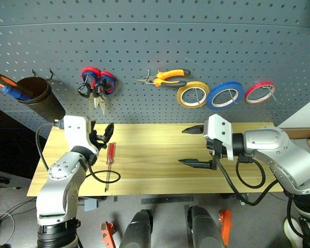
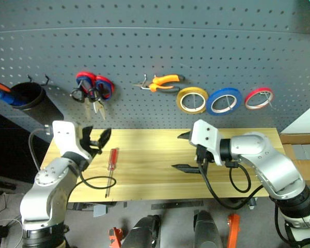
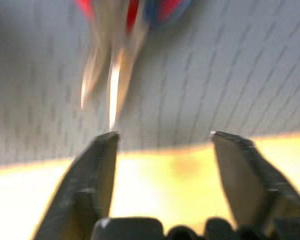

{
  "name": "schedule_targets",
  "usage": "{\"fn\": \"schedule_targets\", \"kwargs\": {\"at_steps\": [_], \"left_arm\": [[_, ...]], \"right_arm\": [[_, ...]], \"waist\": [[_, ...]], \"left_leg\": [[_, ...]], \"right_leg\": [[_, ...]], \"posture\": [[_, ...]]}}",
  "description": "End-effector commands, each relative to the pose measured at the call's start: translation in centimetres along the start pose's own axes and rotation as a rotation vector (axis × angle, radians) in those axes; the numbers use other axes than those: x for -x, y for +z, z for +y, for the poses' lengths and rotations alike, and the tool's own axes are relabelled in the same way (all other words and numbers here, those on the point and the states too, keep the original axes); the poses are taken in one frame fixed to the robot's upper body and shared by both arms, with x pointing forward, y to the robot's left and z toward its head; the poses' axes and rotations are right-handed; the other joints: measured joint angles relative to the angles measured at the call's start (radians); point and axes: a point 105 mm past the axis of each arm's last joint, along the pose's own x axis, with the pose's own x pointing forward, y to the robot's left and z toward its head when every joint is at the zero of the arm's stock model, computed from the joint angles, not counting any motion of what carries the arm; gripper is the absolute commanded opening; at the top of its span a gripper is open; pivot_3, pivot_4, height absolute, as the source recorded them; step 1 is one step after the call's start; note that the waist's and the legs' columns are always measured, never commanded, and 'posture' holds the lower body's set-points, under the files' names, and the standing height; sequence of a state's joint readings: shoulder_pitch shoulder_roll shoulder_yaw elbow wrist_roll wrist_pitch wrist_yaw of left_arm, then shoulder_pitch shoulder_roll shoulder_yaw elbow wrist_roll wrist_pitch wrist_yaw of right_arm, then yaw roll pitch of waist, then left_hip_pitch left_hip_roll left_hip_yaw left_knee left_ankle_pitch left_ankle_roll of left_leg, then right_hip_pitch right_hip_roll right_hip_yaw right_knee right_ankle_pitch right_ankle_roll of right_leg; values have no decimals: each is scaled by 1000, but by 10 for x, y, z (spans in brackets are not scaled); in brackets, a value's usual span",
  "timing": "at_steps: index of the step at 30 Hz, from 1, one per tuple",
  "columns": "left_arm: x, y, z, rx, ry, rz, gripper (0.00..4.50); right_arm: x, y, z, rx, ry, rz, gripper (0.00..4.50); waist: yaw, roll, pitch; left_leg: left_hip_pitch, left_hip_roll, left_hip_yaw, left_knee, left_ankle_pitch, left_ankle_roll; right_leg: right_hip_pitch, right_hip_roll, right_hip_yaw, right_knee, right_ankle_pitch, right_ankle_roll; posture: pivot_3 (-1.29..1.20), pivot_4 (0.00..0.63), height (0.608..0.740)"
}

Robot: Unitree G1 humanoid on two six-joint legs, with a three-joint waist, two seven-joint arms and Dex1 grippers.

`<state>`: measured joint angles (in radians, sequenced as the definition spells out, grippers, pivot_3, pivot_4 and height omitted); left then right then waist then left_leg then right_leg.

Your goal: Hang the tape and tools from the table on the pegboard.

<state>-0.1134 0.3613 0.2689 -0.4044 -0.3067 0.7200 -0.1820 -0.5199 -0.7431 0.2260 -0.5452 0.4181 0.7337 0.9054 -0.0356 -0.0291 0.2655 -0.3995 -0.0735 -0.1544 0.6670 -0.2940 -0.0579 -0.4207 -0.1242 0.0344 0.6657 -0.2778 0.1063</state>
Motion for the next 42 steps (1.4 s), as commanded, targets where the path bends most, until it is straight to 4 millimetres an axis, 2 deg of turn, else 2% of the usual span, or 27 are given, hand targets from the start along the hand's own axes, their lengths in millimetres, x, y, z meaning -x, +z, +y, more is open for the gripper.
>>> {"fn": "schedule_targets", "kwargs": {"at_steps": [1, 4, 7, 11, 14, 17, 27, 30, 39, 42], "left_arm": [[2, -23, 9, 19, 84, 143, 4485], [3, -53, 23, 34, 171, 334, 4485], [-3, -63, 22, 100, 161, 393, 4485], [-13, -75, 31, 158, 182, 442, 4485], [-21, -77, 37, 159, 186, 455, 4485], [-31, -76, 36, 171, 170, 465, 4485], [-57, -84, 20, 140, 116, 503, 4485], [-56, -88, 21, 148, 121, 517, 3928], [-49, -101, 49, 193, 206, 529, 863], [-46, -104, 48, 185, 188, 522, 832]], "right_arm": [[0, 9, 2, -21, -24, -51, 4500], [-6, 4, -2, -126, -83, -66, 4500], [-14, 0, -2, -188, -119, -40, 4500], [-30, -8, 8, -208, -116, 21, 4500], [-40, -12, 15, -184, -108, 52, 4500], [-49, -6, 20, -181, -101, 36, 4500], [-59, 6, 24, -150, -66, 6, 4500], [-59, 8, 24, -142, -65, 3, 4500], [-57, 14, 19, -76, -80, 8, 4500], [-57, 16, 18, -63, -87, 10, 4500]], "waist": [[2, 0, 0], [2, 0, 0], [2, 0, 0], [2, 0, 0], [-2, 0, 0], [-7, 0, 0], [-22, 0, 0], [-27, 0, 0], [-32, 0, 0], [-31, 0, 0]], "left_leg": [[0, 0, 0, 0, 0, 0], [0, 0, 0, 1, 0, 0], [0, -1, 0, 4, 0, 0], [0, -1, -1, 9, 0, 0], [0, -1, -1, 11, 0, 0], [0, -1, -1, 11, 0, 0], [0, -1, -4, 11, 0, 0], [0, -1, -5, 11, 0, 0], [0, -1, -5, 10, 0, 0], [0, -1, -5, 10, -1, 0]], "right_leg": [[0, 0, 0, 0, 0, 0], [0, 0, 0, 2, 0, 0], [-1, 0, 0, 7, 0, 0], [-1, 0, 1, 12, 0, 0], [-1, 0, 1, 13, 0, 0], [-1, 1, 1, 14, 0, 0], [-1, 0, 1, 13, 0, 0], [-1, 0, 1, 13, 0, 0], [-2, 0, 1, 13, 0, 0], [-2, 0, 2, 13, 0, 0]], "posture": [[-60, 250, 740], [-60, 255, 740], [-67, 260, 740], [-80, 268, 740], [-87, 273, 740], [-92, 279, 740], [-104, 286, 740], [-109, 287, 740], [-115, 288, 740], [-114, 284, 740]]}}
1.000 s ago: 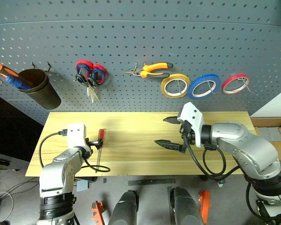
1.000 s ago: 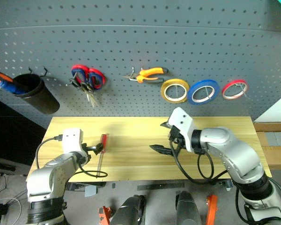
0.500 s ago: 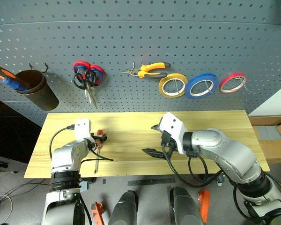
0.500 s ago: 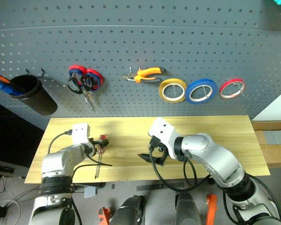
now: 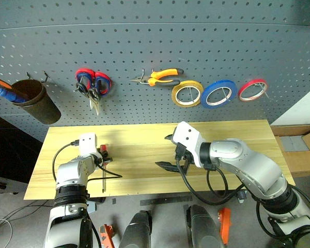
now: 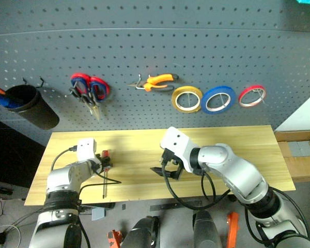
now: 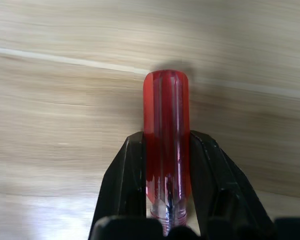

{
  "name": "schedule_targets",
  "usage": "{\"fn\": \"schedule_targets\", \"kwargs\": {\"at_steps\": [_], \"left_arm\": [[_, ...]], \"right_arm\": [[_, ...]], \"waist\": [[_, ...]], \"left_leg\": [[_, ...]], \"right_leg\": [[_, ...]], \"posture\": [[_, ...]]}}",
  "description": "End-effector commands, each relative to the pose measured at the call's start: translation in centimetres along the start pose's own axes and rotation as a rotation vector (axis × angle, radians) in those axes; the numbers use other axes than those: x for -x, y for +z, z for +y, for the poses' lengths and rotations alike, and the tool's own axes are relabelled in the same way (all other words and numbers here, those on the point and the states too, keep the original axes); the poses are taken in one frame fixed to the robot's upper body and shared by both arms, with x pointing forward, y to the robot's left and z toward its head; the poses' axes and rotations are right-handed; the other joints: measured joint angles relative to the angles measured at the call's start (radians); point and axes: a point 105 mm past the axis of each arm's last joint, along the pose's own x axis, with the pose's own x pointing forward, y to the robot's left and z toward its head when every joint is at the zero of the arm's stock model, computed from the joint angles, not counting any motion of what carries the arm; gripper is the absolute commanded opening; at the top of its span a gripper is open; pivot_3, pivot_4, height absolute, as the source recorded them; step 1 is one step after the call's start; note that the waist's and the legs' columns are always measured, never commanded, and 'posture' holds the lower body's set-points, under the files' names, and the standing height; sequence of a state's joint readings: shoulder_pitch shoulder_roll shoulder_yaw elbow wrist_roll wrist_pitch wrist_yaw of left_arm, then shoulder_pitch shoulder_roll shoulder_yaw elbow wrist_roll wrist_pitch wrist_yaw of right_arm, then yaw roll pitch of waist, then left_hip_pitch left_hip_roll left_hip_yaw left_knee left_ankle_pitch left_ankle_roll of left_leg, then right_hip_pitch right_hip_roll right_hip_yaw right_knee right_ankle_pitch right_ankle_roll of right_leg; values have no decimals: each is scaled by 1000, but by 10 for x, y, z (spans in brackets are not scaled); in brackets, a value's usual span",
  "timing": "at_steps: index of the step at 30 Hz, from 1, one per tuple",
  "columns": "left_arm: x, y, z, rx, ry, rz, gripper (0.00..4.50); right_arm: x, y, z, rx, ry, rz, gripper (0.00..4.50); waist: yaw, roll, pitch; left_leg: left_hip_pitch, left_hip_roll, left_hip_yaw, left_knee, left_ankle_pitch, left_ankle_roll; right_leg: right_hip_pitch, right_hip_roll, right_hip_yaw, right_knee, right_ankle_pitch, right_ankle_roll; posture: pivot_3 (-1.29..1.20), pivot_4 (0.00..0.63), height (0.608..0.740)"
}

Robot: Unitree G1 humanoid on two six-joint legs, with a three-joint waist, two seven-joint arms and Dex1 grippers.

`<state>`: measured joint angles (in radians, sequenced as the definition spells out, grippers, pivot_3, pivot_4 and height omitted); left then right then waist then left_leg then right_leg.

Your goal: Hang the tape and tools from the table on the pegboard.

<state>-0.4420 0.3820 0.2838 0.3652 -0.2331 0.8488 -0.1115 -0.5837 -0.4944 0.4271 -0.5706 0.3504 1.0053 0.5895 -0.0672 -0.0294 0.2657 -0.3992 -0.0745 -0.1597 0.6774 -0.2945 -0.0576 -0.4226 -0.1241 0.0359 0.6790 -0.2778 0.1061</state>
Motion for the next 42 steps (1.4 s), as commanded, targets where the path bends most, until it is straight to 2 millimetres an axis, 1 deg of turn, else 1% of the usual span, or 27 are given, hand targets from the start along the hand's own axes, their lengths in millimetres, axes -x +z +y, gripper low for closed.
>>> {"fn": "schedule_targets", "kwargs": {"at_steps": [1, 6, 10, 11, 13, 15, 21, 25, 29, 32, 34, 38, 42], "left_arm": [[2, -5, 6, -11, -2, -9, 832], [17, 12, 13, -94, 18, -153, 832], [55, 34, 34, -147, 107, -407, 832], [62, 38, 36, -184, 120, -447, 832], [86, 49, 41, -180, 141, -569, 832], [105, 56, 43, -189, 159, -651, 832], [149, 82, 40, -312, 223, -845, 832], [170, 93, 51, -322, 317, -913, 832], [190, 116, 50, -366, 346, -1015, 832], [206, 145, 48, -403, 352, -1117, 832], [213, 159, 42, -417, 323, -1172, 832], [226, 184, 22, -413, 222, -1279, 832], [237, 202, 17, -394, 195, -1343, 832]], "right_arm": [[3, 16, 4, 76, 5, -48, 4500], [4, 17, 3, 83, 5, -49, 4500], [9, 26, 9, 97, 51, -89, 4500], [10, 27, 9, 97, 53, -96, 4500], [13, 30, 10, 97, 77, -106, 4500], [15, 31, 11, 104, 99, -106, 4500], [20, 33, 9, 137, 143, -105, 4500], [21, 33, 7, 153, 153, -106, 4500], [22, 34, 3, 167, 160, -108, 4500], [24, 39, 2, 178, 188, -120, 4500], [23, 40, -1, 191, 184, -121, 4500], [25, 47, -16, 193, 135, -132, 4500], [33, 52, -23, 199, 122, -148, 4500]], "waist": [[1, 0, 0], [-6, 0, 0], [-14, 0, 0], [-14, 0, 0], [-14, 0, 0], [-12, 0, 0], [9, 0, 0], [13, -1, 0], [16, -1, 0], [26, -1, 0], [31, -1, 0], [34, -1, 0], [35, -1, 0]], "left_leg": [[0, 0, 0, 0, 0, 0], [0, 0, 0, 0, 0, 0], [-1, 1, 0, -1, 0, 0], [-1, 1, 0, -2, 0, -1], [-1, 1, 0, -2, 0, -1], [-1, 1, 0, -2, -1, 0], [-1, 1, 0, -2, -1, 0], [-1, 1, 0, -2, -1, 0], [-1, 1, 0, -2, -1, 0], [-2, 1, 0, -2, -1, 0], [-1, 1, 0, -2, -1, 0], [-1, 0, 0, -2, -1, -1], [-2, 1, 0, -2, -1, -1]], "right_leg": [[0, 0, 0, 0, 0, 0], [0, 0, 1, 0, 0, 0], [-1, 0, 1, -1, 0, 0], [-2, 0, 1, -2, 0, 0], [-2, 0, 1, -2, 0, 0], [-1, 0, 1, -3, 0, 0], [-1, 0, 1, -3, 0, 0], [0, 0, 0, -4, 0, 0], [-1, 0, 0, -4, 0, 0], [-1, 0, -2, -4, 0, 0], [0, 1, -2, -4, 0, 0], [0, 0, -1, -6, 0, 0], [-1, 0, -3, -6, 0, 0]], "posture": [[-114, 284, 740], [-117, 280, 740], [-108, 275, 740], [-106, 275, 740], [-98, 272, 740], [-91, 269, 740], [-57, 252, 740], [-44, 244, 740], [-25, 234, 740], [-21, 228, 740], [-17, 225, 740], [-19, 222, 740], [-27, 221, 740]]}}
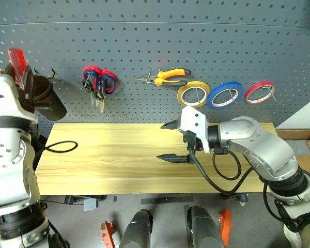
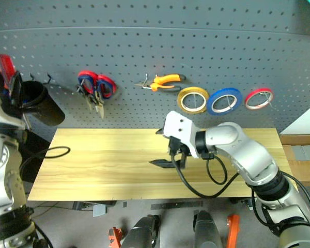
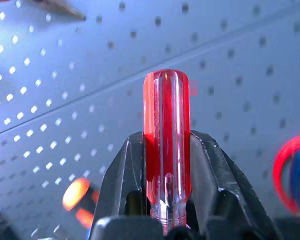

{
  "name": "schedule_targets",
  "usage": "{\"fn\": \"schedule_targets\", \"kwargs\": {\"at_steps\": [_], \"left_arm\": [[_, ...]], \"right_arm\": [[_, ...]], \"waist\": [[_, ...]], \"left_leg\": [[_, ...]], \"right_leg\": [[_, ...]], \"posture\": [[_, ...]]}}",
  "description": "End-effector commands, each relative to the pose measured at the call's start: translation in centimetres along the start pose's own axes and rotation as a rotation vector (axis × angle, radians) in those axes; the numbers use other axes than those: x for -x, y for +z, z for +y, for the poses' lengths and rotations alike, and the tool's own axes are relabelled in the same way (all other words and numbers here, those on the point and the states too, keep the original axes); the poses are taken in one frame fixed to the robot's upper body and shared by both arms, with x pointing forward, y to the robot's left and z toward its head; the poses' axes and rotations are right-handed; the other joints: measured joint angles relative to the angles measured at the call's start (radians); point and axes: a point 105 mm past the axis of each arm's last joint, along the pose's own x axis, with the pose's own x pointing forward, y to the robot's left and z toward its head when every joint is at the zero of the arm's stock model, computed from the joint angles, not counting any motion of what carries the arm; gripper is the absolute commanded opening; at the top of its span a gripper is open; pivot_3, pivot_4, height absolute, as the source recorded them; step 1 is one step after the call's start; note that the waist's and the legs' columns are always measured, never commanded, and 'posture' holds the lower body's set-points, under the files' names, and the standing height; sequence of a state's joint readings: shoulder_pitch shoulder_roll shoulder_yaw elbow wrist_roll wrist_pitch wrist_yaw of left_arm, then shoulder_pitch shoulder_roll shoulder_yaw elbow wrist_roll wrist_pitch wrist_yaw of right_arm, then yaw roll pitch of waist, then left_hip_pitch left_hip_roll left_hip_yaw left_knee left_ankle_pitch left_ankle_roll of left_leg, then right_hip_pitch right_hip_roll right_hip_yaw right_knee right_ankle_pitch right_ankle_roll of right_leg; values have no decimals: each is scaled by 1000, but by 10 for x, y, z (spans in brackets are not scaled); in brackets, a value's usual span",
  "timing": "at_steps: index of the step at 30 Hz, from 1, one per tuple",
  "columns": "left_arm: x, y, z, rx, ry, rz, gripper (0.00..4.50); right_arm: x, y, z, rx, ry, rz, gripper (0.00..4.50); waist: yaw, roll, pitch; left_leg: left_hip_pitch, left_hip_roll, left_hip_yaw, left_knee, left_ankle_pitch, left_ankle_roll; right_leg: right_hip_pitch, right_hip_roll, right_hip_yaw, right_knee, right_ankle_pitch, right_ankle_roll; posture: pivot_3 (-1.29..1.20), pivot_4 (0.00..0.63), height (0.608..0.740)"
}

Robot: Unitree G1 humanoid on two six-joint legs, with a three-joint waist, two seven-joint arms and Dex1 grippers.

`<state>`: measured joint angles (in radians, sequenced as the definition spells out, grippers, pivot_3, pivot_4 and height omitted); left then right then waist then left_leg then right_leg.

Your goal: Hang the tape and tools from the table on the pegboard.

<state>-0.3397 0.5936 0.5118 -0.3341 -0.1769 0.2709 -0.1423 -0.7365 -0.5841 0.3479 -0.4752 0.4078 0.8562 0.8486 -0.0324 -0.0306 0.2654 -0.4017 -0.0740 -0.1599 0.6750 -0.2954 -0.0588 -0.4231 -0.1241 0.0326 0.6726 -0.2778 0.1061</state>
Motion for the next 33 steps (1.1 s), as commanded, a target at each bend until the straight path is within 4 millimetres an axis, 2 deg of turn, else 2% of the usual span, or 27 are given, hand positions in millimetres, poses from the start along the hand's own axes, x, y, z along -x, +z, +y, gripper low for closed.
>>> {"fn": "schedule_targets", "kwargs": {"at_steps": [1, 5, 13, 19, 24, 33], "left_arm": [[-13, 30, 10, 5, 21, -117, 832], [-33, 54, 24, 40, 59, -197, 832], [-55, 74, 33, 68, 62, -283, 832], [-60, 59, 36, 60, 76, -271, 832], [-59, 44, 29, 63, 69, -255, 832], [-53, 30, 20, 78, 67, -231, 832]], "right_arm": [[14, 20, -10, 55, -38, -65, 4500], [26, 38, -27, 46, -104, -132, 4500], [29, 46, -32, 55, -131, -163, 4500], [29, 63, -41, 35, -214, -273, 4500], [32, 77, -40, 7, -237, -371, 4500], [34, 82, -36, 2, -237, -407, 4500]], "waist": [[0, 0, 0], [-1, 0, 0], [-2, 0, 0], [-16, 0, 0], [-25, 0, 0], [-34, 0, 0]], "left_leg": [[0, 0, 0, 0, 0, 0], [-1, 0, 0, 0, 0, 0], [-1, 0, 0, 1, 0, 0], [-1, 0, 0, 1, 0, -1], [-1, 0, -1, 1, 0, -1], [-1, 0, -1, 2, 0, -1]], "right_leg": [[0, 0, 0, 0, 0, 0], [0, 0, 0, 0, 0, 0], [-1, 0, -2, 0, 0, 0], [-1, 0, -1, 1, 0, 0], [-1, 0, -1, 2, 0, 0], [-2, -1, -1, 3, 0, 0]], "posture": [[-28, 221, 740], [-34, 217, 740], [-39, 212, 740], [-49, 212, 740], [-59, 213, 740], [-71, 213, 740]]}}
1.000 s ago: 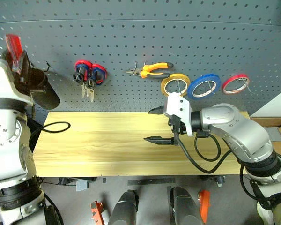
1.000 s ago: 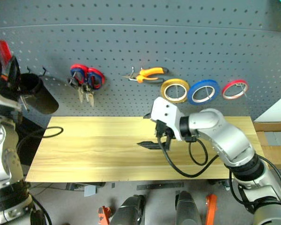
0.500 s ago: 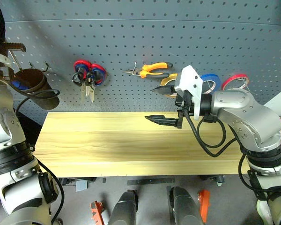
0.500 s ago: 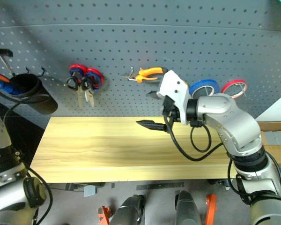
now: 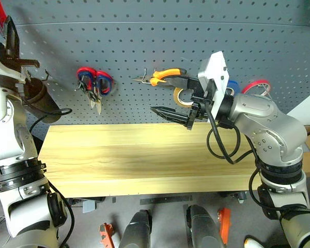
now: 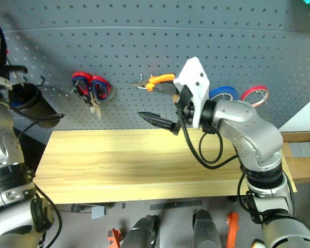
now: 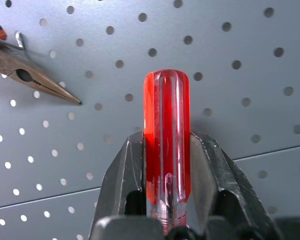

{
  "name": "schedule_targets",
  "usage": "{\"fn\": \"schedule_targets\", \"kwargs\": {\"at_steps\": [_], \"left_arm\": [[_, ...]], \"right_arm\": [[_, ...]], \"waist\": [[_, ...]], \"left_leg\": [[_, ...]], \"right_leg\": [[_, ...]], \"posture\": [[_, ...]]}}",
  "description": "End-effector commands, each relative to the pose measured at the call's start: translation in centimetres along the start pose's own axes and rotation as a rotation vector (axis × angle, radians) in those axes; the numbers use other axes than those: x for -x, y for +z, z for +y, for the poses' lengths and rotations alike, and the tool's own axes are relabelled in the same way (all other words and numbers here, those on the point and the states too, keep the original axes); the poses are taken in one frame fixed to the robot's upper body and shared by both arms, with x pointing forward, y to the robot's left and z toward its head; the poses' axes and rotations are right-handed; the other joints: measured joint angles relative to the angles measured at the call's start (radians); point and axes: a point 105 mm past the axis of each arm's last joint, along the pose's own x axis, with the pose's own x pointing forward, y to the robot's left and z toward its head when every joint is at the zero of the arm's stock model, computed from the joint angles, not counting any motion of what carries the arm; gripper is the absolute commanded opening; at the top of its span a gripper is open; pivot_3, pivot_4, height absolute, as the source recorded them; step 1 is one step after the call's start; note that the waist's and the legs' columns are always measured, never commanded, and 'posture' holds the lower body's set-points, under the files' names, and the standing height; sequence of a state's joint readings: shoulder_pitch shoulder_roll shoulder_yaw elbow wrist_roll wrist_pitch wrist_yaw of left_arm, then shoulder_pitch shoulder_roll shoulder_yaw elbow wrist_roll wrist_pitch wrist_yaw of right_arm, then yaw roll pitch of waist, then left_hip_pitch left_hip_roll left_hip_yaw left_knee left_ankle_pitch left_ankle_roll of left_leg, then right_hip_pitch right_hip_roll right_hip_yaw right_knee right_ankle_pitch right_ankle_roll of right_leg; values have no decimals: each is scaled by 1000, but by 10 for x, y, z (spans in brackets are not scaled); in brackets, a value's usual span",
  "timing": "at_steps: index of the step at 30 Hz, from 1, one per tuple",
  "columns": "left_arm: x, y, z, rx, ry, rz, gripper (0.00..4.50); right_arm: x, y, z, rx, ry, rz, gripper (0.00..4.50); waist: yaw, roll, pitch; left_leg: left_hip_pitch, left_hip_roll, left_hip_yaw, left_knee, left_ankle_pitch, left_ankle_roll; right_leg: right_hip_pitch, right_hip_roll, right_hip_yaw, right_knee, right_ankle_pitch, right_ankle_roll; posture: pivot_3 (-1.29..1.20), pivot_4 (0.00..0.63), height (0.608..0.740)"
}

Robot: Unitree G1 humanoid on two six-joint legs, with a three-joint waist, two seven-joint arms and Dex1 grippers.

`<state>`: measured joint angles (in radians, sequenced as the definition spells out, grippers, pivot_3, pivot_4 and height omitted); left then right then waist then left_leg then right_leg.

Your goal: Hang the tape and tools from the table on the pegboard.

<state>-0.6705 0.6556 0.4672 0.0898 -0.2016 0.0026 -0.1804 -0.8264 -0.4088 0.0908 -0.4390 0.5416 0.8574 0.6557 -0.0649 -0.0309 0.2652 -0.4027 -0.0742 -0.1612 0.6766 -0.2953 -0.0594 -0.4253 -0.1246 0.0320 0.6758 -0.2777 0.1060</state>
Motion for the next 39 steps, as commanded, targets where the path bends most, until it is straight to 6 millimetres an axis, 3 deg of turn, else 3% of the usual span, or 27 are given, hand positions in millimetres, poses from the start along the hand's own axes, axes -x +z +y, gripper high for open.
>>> {"fn": "schedule_targets", "kwargs": {"at_steps": [1, 10, 20, 21, 24, 30, 39], "left_arm": [[3, 10, 3, -13, 21, -46, 832], [25, -5, 8, 43, 86, 7, 832], [29, 2, 25, 65, 210, -19, 4288], [26, 8, 24, 72, 210, -37, 4446], [12, 30, 14, 103, 167, -109, 4446], [-3, 69, -29, 128, -4, -226, 4446], [12, 77, -87, 161, -276, -236, 4446]], "right_arm": [[4, 18, 5, 45, 9, -62, 4500], [6, 16, 5, 43, 6, -67, 4500], [7, 12, 3, 53, 10, -49, 4500], [8, 12, 3, 54, 10, -48, 4500], [9, 12, 1, 56, 8, -47, 4500], [11, 11, -2, 60, 5, -48, 4500], [21, 8, -5, 59, -8, -29, 4500]], "waist": [[-2, 0, 0], [-19, 0, 0], [-18, -3, -4], [-18, -3, -4], [-18, -6, -6], [-18, -9, -16], [-22, -8, -36]], "left_leg": [[0, 0, 0, 0, 0, 0], [0, 0, 0, 0, 0, 0], [1, 0, 0, 2, 0, 0], [1, 0, 0, 2, 0, 0], [0, 0, 1, 2, 0, 0], [0, 0, 1, 2, 0, 0], [1, 0, 2, 2, 0, 0]], "right_leg": [[0, 0, 0, 0, 0, 0], [0, 0, 1, 1, 0, 0], [0, 0, 1, 3, 0, 0], [0, 0, 1, 3, 0, 0], [0, 0, 1, 4, 0, 0], [0, 0, 2, 3, 0, 0], [0, 0, 3, 4, 0, 0]], "posture": [[-71, 213, 740], [-63, 202, 740], [-62, 190, 740], [-63, 189, 740], [-61, 184, 740], [-63, 167, 740], [-61, 152, 740]]}}
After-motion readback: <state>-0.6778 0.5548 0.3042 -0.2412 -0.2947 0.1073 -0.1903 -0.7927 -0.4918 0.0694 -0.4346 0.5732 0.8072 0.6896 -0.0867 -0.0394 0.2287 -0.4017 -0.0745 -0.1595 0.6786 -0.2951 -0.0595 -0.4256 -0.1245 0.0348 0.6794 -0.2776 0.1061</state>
